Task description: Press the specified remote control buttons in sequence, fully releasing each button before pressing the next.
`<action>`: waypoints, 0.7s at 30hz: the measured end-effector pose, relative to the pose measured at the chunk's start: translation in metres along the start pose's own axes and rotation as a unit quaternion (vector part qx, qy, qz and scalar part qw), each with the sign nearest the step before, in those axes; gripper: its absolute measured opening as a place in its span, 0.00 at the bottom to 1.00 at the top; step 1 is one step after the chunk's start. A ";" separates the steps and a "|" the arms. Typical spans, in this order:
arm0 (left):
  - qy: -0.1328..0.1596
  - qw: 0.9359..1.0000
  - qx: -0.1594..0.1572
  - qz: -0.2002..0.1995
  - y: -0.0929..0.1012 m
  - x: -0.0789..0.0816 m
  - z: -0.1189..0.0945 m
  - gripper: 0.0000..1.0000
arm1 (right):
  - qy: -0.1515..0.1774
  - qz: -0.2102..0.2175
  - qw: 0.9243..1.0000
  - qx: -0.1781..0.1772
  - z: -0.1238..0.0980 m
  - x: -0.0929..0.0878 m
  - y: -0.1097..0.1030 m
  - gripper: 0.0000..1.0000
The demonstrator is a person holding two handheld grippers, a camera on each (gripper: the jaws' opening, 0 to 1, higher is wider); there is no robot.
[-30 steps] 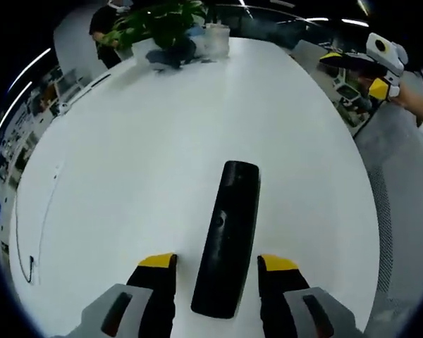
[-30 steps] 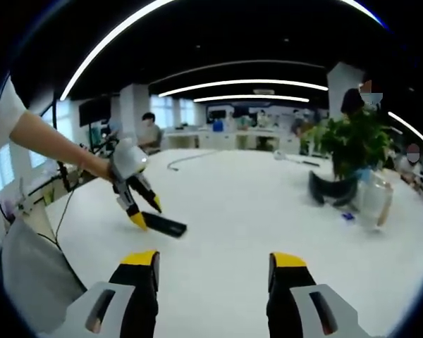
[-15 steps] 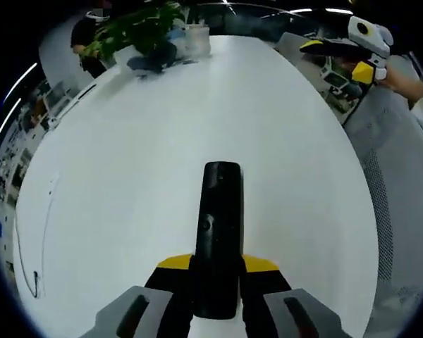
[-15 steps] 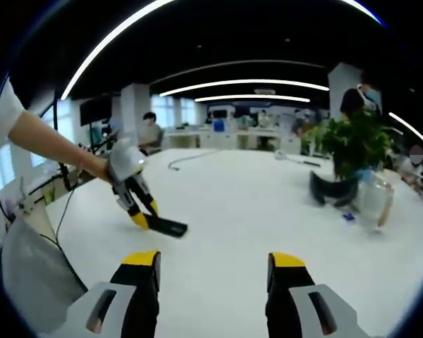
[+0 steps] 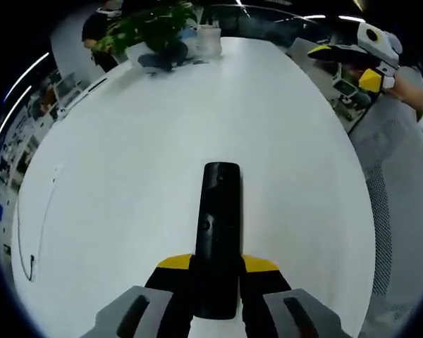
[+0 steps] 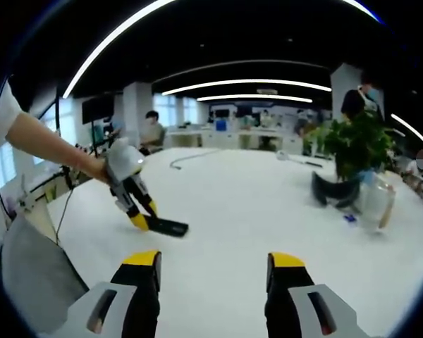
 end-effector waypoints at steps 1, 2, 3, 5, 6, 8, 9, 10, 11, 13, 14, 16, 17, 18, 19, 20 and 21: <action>0.001 1.000 0.000 -0.001 0.001 0.000 0.000 0.23 | -0.001 -0.001 1.000 0.000 0.000 0.000 0.000 0.58; 0.002 1.000 -0.001 -0.001 0.001 -0.001 0.000 0.23 | -0.001 -0.001 1.000 0.000 0.000 0.000 0.000 0.58; 0.003 1.000 -0.002 -0.003 0.002 0.000 0.000 0.23 | -0.001 -0.001 1.000 0.001 0.000 0.000 0.000 0.58; 0.001 1.000 -0.005 -0.008 0.002 -0.001 0.000 0.24 | -0.001 -0.002 1.000 0.001 0.000 0.000 -0.001 0.58; -0.001 1.000 -0.005 -0.009 0.003 0.000 0.000 0.24 | -0.001 -0.002 1.000 0.002 0.000 0.000 -0.001 0.58; -0.007 1.000 -0.002 -0.007 0.005 0.001 0.001 0.24 | -0.003 -0.002 1.000 0.003 0.001 -0.001 -0.001 0.58; -0.009 1.000 -0.002 -0.008 0.006 0.001 0.001 0.24 | -0.004 -0.002 1.000 0.003 0.001 -0.001 -0.001 0.58; -0.010 1.000 -0.002 -0.009 0.006 0.001 0.001 0.24 | -0.004 -0.002 1.000 0.004 0.001 -0.001 -0.001 0.57; -0.009 1.000 -0.002 -0.011 0.007 0.000 0.001 0.24 | -0.005 -0.002 1.000 0.005 0.002 -0.002 -0.001 0.57; -0.007 1.000 -0.001 -0.015 0.008 -0.001 0.001 0.23 | -0.006 -0.003 1.000 0.007 0.003 -0.002 -0.001 0.57; -0.006 1.000 0.000 -0.017 0.009 -0.001 0.001 0.23 | -0.007 -0.003 1.000 0.008 0.003 -0.003 -0.001 0.57; -0.006 1.000 0.002 -0.023 0.009 0.000 0.001 0.23 | -0.010 -0.005 1.000 0.012 0.004 -0.003 -0.002 0.57; -0.008 1.000 0.004 -0.024 0.010 0.000 0.001 0.23 | -0.014 -0.008 1.000 0.015 0.005 -0.004 -0.003 0.57; -0.009 1.000 0.005 -0.026 0.010 0.000 0.001 0.23 | -0.017 -0.010 1.000 0.018 0.006 -0.005 -0.005 0.57; -0.010 1.000 0.006 -0.027 0.010 -0.001 0.001 0.23 | -0.018 -0.010 1.000 0.019 0.006 -0.005 -0.005 0.57; -0.010 1.000 0.006 -0.029 0.010 -0.001 0.001 0.23 | -0.021 -0.013 0.999 0.020 0.007 -0.005 -0.006 0.56; -0.009 0.999 0.006 -0.030 0.010 -0.001 0.001 0.23 | -0.024 -0.016 0.999 0.020 0.007 -0.006 -0.007 0.56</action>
Point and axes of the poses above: the point that each gripper's makers call its tool centre point, and the gripper's own axes: z roughly forward along the fingers, y roughly to its right, x roughly out of its top, the point moved 3 cm from there along -z, roughly backward along the fingers, and after that the axes turned 14 degrees about -y, right-handed, at the moved point
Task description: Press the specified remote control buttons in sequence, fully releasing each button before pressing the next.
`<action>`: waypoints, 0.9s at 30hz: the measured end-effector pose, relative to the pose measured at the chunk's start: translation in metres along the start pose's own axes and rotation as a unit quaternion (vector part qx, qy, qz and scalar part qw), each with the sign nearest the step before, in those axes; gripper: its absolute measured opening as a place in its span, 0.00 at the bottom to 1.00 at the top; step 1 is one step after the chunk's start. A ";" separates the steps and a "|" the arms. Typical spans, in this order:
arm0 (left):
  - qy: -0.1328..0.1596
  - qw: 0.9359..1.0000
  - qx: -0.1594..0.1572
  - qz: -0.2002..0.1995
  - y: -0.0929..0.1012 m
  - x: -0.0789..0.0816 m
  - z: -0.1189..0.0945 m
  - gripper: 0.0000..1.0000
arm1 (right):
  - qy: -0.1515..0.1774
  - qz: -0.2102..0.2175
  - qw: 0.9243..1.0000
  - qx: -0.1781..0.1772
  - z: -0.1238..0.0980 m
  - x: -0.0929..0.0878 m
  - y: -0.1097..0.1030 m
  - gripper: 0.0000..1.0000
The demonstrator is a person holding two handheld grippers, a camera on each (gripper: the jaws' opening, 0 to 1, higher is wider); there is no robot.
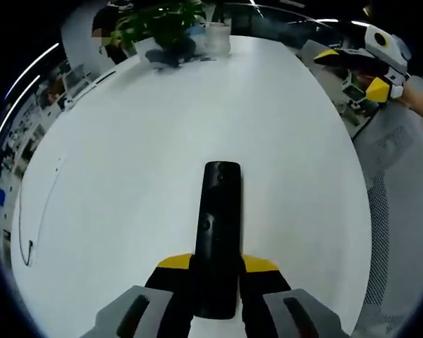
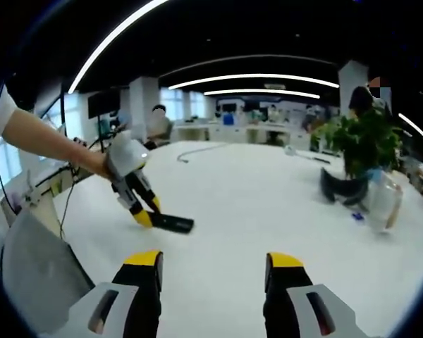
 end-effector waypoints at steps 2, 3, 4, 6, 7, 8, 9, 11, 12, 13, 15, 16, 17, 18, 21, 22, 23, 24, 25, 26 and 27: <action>0.001 1.000 0.000 0.000 0.001 -0.001 0.000 0.23 | -0.001 -0.001 1.000 -0.002 0.000 -0.001 0.000 0.55; 0.000 1.000 0.000 0.000 0.001 -0.001 0.000 0.23 | -0.001 0.000 1.000 -0.002 0.000 -0.001 0.001 0.55; 0.000 1.000 0.000 -0.001 0.001 -0.001 0.000 0.23 | 0.000 0.003 1.000 -0.004 -0.001 -0.001 0.001 0.55; -0.002 1.000 0.001 0.000 0.003 -0.001 0.000 0.23 | 0.001 0.008 1.000 -0.004 -0.001 -0.001 0.002 0.55; -0.003 1.000 0.001 0.000 0.003 -0.001 0.000 0.23 | 0.002 0.009 1.000 -0.003 -0.001 -0.001 0.002 0.55; -0.004 1.000 0.001 0.000 0.004 -0.001 0.000 0.23 | 0.003 0.009 1.000 -0.002 -0.001 -0.001 0.002 0.55; -0.004 1.000 0.002 -0.001 0.004 -0.001 0.000 0.23 | 0.003 0.008 1.000 0.001 -0.001 0.000 0.001 0.55; -0.005 1.000 0.001 -0.002 0.006 -0.002 0.000 0.23 | 0.002 0.003 1.000 0.003 0.000 -0.001 0.000 0.55; -0.005 1.000 0.001 -0.002 0.007 -0.002 0.000 0.23 | 0.001 0.001 1.000 0.003 0.000 -0.001 0.000 0.55; -0.005 1.000 0.001 -0.002 0.007 -0.002 0.000 0.23 | 0.001 -0.001 1.000 0.004 0.000 -0.001 -0.001 0.55; -0.005 1.000 0.001 -0.003 0.009 -0.002 0.000 0.23 | 0.002 -0.001 1.000 0.006 0.000 0.000 -0.003 0.55; -0.006 1.000 0.002 -0.004 0.009 -0.002 0.000 0.23 | 0.001 0.000 1.000 0.005 0.000 0.000 -0.002 0.55; -0.007 1.000 0.003 -0.005 0.010 -0.002 0.000 0.23 | 0.000 0.000 1.000 0.004 0.000 -0.001 -0.002 0.55; -0.007 1.000 0.004 -0.005 0.011 -0.002 -0.001 0.23 | 0.000 0.000 1.000 0.004 0.000 -0.001 -0.002 0.55; -0.006 1.000 0.002 0.000 0.014 -0.003 -0.001 0.23 | 0.000 -0.002 1.000 0.003 0.000 0.000 -0.003 0.55; -0.005 1.000 0.002 0.000 0.014 -0.003 -0.001 0.23 | -0.001 -0.002 1.000 0.002 -0.001 0.000 -0.003 0.55; -0.004 1.000 0.001 0.000 0.015 -0.003 -0.001 0.23 | -0.002 -0.003 1.000 0.000 -0.001 -0.001 -0.002 0.55; -0.003 1.000 0.000 0.001 0.015 -0.004 -0.001 0.23 | -0.002 -0.003 1.000 -0.001 -0.001 -0.001 -0.002 0.55; -0.001 1.000 0.000 0.001 0.017 -0.004 -0.001 0.23 | -0.003 0.000 1.000 -0.001 -0.001 -0.001 -0.002 0.55; -0.001 1.000 0.000 0.001 0.018 -0.004 -0.001 0.23 | -0.002 0.002 1.000 -0.001 -0.001 -0.001 -0.001 0.54; -0.002 1.000 0.000 -0.001 0.019 -0.004 -0.001 0.23 | -0.002 0.003 1.000 0.001 -0.001 -0.001 -0.001 0.54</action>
Point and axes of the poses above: the point that each gripper's makers call its tool centre point, and the gripper's own axes: z roughly forward along the fingers, y roughly to its right, x roughly out of its top, the point moved 3 cm from there along -z, roughly backward along the fingers, and after that the axes turned 14 degrees about -y, right-handed, at the moved point
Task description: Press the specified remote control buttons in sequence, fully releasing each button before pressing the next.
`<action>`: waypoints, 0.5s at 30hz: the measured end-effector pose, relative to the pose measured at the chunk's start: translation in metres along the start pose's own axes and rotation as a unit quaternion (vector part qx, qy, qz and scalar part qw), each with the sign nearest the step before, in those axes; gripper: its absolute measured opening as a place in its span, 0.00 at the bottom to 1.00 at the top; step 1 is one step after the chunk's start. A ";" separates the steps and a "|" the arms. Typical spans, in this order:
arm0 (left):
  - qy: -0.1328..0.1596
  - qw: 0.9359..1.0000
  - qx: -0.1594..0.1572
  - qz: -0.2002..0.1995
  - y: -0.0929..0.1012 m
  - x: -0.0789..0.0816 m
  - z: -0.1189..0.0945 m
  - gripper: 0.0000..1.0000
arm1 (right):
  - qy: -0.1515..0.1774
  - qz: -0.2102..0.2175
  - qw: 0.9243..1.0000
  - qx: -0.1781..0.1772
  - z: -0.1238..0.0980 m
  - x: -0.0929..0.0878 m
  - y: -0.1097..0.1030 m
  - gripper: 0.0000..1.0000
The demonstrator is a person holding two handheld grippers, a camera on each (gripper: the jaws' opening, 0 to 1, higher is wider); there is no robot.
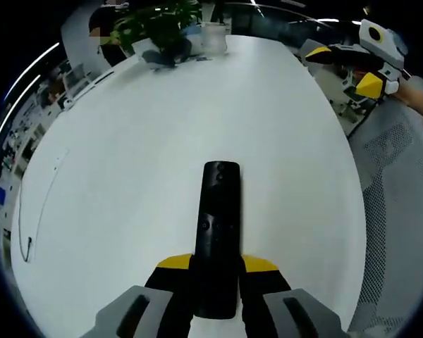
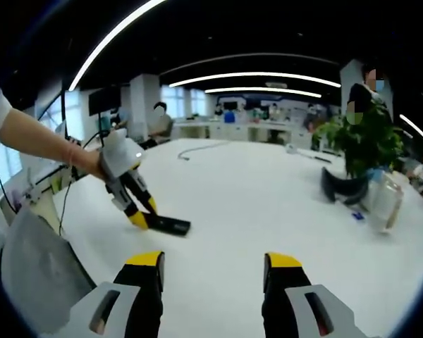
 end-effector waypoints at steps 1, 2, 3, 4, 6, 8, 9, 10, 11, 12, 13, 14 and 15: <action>-0.001 1.000 0.000 0.000 0.001 0.000 0.000 0.23 | 0.000 0.000 1.000 0.000 0.000 0.000 0.000 0.54; -0.002 1.000 0.000 0.005 0.003 0.000 0.000 0.23 | -0.001 -0.003 1.000 0.001 0.000 0.000 -0.001 0.54; -0.003 1.000 0.000 0.008 0.004 0.000 0.000 0.23 | -0.003 -0.007 1.000 0.000 0.000 0.000 -0.002 0.54; -0.005 1.000 -0.001 0.009 0.005 0.000 0.000 0.23 | -0.004 -0.008 1.000 0.000 0.000 0.000 -0.002 0.54; -0.008 1.000 -0.002 0.014 0.006 -0.001 0.000 0.23 | -0.004 -0.009 1.000 -0.001 0.001 0.000 -0.002 0.54; -0.007 1.000 -0.002 0.014 0.007 -0.001 0.000 0.23 | -0.004 -0.007 1.000 -0.004 0.000 0.000 -0.001 0.54; -0.004 1.000 -0.002 0.014 0.009 -0.002 0.000 0.23 | -0.003 -0.004 1.000 -0.004 0.000 0.000 -0.001 0.54; -0.002 1.000 -0.003 0.013 0.009 -0.002 0.000 0.23 | -0.003 -0.003 1.000 -0.003 0.000 0.000 -0.001 0.54; 0.000 1.000 -0.003 0.014 0.010 -0.003 0.000 0.23 | -0.003 -0.003 1.000 -0.003 0.000 0.000 -0.001 0.54; 0.002 1.000 -0.003 0.017 0.012 -0.003 0.000 0.23 | -0.003 -0.003 1.000 -0.002 0.000 0.000 -0.001 0.54; 0.004 1.000 -0.004 0.018 0.013 -0.004 -0.001 0.23 | -0.004 -0.006 1.000 -0.002 0.000 0.000 -0.002 0.54; 0.005 1.000 -0.005 0.018 0.014 -0.004 -0.001 0.23 | -0.006 -0.008 1.000 -0.003 0.000 0.000 -0.002 0.54; 0.005 1.000 -0.005 0.019 0.015 -0.004 -0.001 0.23 | -0.006 -0.008 1.000 -0.004 0.000 0.000 -0.003 0.54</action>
Point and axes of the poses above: the point that each gripper's makers call its tool centre point, and the gripper's own axes: z roughly forward along the fingers, y roughly to its right, x roughly out of its top, the point moved 3 cm from there along -z, roughly backward along the fingers, and after that the axes turned 14 degrees about -y, right-handed, at the moved point
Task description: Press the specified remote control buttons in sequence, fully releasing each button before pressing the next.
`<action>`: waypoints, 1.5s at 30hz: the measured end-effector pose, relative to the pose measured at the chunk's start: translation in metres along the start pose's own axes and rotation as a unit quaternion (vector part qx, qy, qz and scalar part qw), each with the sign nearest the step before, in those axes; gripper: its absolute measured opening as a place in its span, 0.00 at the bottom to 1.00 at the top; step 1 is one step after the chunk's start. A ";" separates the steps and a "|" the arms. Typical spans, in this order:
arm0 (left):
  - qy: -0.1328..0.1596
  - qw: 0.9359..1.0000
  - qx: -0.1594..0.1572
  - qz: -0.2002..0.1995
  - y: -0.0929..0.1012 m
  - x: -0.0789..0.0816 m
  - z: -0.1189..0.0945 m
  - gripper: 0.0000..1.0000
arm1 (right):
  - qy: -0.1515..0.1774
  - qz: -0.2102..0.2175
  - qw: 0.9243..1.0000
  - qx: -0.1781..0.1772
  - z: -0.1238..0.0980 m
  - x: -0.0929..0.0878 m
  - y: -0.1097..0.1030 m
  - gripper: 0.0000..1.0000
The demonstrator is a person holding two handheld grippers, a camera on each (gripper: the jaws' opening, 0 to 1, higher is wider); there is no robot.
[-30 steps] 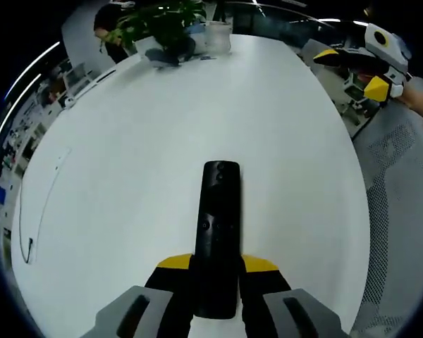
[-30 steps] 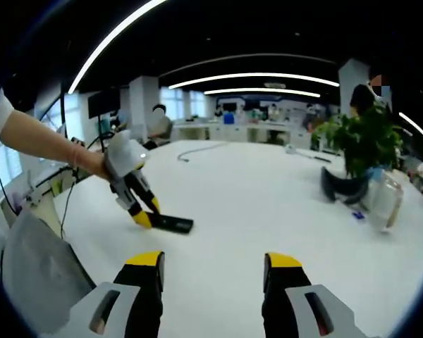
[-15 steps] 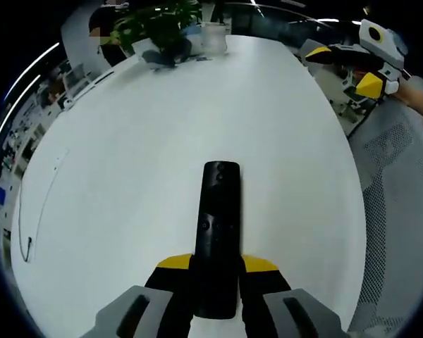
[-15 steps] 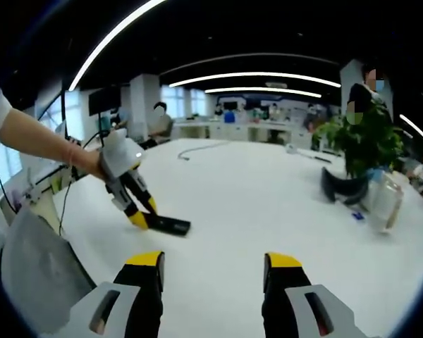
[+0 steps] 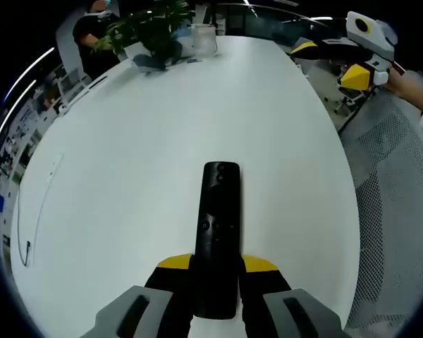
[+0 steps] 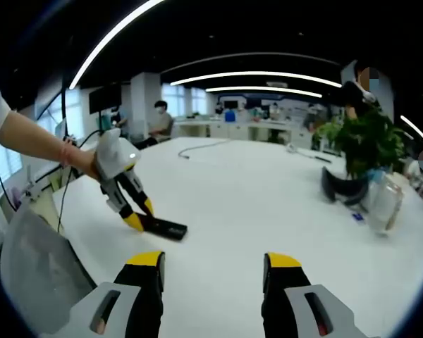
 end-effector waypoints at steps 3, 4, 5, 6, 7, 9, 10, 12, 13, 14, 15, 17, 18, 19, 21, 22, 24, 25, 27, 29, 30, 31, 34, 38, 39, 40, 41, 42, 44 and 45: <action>-0.001 1.000 -0.002 0.009 0.005 -0.001 0.000 0.23 | -0.002 0.001 1.000 -0.001 0.000 0.000 0.000 0.54; -0.001 1.000 -0.002 0.009 0.006 -0.001 0.000 0.23 | -0.001 0.002 1.000 0.000 0.000 0.000 0.000 0.54; -0.001 1.000 -0.002 0.010 0.008 -0.001 0.000 0.23 | -0.001 0.002 1.000 0.003 0.000 0.000 0.000 0.54; 0.000 1.000 -0.002 0.010 0.009 -0.001 0.000 0.23 | -0.001 0.001 1.000 0.003 0.000 0.000 -0.001 0.54; 0.001 1.000 -0.002 0.010 0.009 -0.001 0.000 0.23 | -0.002 -0.003 1.000 0.002 0.000 0.000 -0.002 0.54; 0.000 1.000 -0.002 0.014 0.011 -0.001 0.000 0.23 | -0.003 -0.005 1.000 0.000 0.000 0.000 -0.002 0.54; -0.001 1.000 -0.002 0.014 0.012 -0.001 -0.001 0.23 | -0.003 -0.005 1.000 -0.001 0.000 0.000 -0.001 0.54; -0.005 1.000 -0.003 0.023 0.016 -0.001 -0.001 0.23 | -0.002 0.000 1.000 -0.002 0.000 0.000 0.000 0.54; -0.006 1.000 -0.003 0.024 0.017 -0.001 -0.001 0.23 | -0.002 0.001 1.000 -0.002 -0.001 -0.001 0.001 0.54; -0.007 1.000 -0.003 0.024 0.018 -0.001 -0.001 0.23 | -0.003 0.001 1.000 -0.002 0.000 -0.001 0.001 0.54; -0.007 1.000 -0.003 0.024 0.019 -0.002 -0.001 0.23 | -0.004 -0.001 1.000 -0.002 0.000 -0.001 0.000 0.54; -0.007 1.000 -0.003 0.027 0.021 -0.002 -0.001 0.23 | -0.006 -0.007 1.000 -0.004 0.000 -0.001 0.000 0.53; -0.007 1.000 -0.003 0.027 0.021 -0.002 -0.001 0.23 | -0.007 -0.009 1.000 -0.005 0.000 -0.001 0.000 0.53; -0.006 1.000 -0.003 0.028 0.022 -0.002 -0.001 0.23 | -0.007 -0.009 1.000 -0.007 -0.001 -0.001 0.001 0.53; -0.005 1.000 -0.002 0.028 0.022 -0.002 -0.001 0.23 | -0.008 -0.007 1.000 -0.008 0.000 -0.001 0.001 0.53; -0.003 1.000 -0.002 0.027 0.023 -0.003 -0.002 0.23 | -0.008 -0.006 1.000 -0.008 0.000 -0.001 0.002 0.53; 0.001 1.000 -0.002 0.025 0.025 -0.003 -0.002 0.23 | -0.007 -0.005 1.000 -0.007 0.000 -0.001 0.001 0.53; 0.003 1.000 -0.003 0.026 0.026 -0.004 -0.002 0.23 | -0.008 -0.006 1.000 -0.007 0.000 -0.001 0.001 0.53; 0.004 1.000 -0.004 0.026 0.028 -0.004 -0.002 0.24 | -0.010 -0.009 1.000 -0.009 0.000 -0.001 0.001 0.53; 0.003 1.000 -0.004 0.028 0.030 -0.004 -0.002 0.24 | -0.011 -0.007 1.000 -0.010 0.000 -0.002 0.002 0.53; 0.002 1.000 -0.004 0.029 0.030 -0.004 -0.002 0.24 | -0.010 -0.006 1.000 -0.010 0.000 -0.002 0.002 0.53; 0.002 1.000 -0.004 0.030 0.032 -0.005 -0.003 0.24 | -0.009 -0.004 1.000 -0.010 0.000 -0.002 0.002 0.53; 0.003 1.000 -0.004 0.030 0.034 -0.005 -0.003 0.24 | -0.010 -0.006 1.000 -0.010 0.000 -0.002 0.002 0.53; 0.002 0.999 -0.007 0.037 0.037 -0.006 -0.003 0.24 | -0.011 -0.004 1.000 -0.014 0.000 -0.002 0.003 0.52; 0.001 0.999 -0.007 0.037 0.037 -0.006 -0.003 0.24 | -0.010 -0.002 1.000 -0.013 0.000 -0.002 0.004 0.52; 0.001 0.999 -0.007 0.037 0.038 -0.006 -0.003 0.24 | -0.010 -0.001 1.000 -0.012 0.000 -0.002 0.004 0.52; 0.000 0.999 -0.007 0.037 0.038 -0.006 -0.003 0.24 | -0.011 -0.001 1.000 -0.012 0.000 -0.003 0.004 0.52; -0.001 0.999 -0.006 0.037 0.039 -0.006 -0.003 0.24 | -0.012 -0.001 1.000 -0.011 0.000 -0.003 0.003 0.52; -0.002 0.999 -0.006 0.037 0.041 -0.006 -0.003 0.24 | -0.013 -0.006 1.000 -0.011 0.000 -0.003 0.002 0.52; -0.003 0.999 -0.007 0.038 0.041 -0.006 -0.003 0.24 | -0.014 -0.008 1.000 -0.012 0.000 -0.003 0.002 0.52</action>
Point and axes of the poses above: the point that each gripper's makers call its tool centre point, and the gripper's own axes: z roughly forward along the fingers, y roughly to its right, x roughly out of its top, the point moved 3 cm from there along -z, roughly backward along the fingers, and after that the axes turned 14 degrees about -y, right-handed, at the moved point
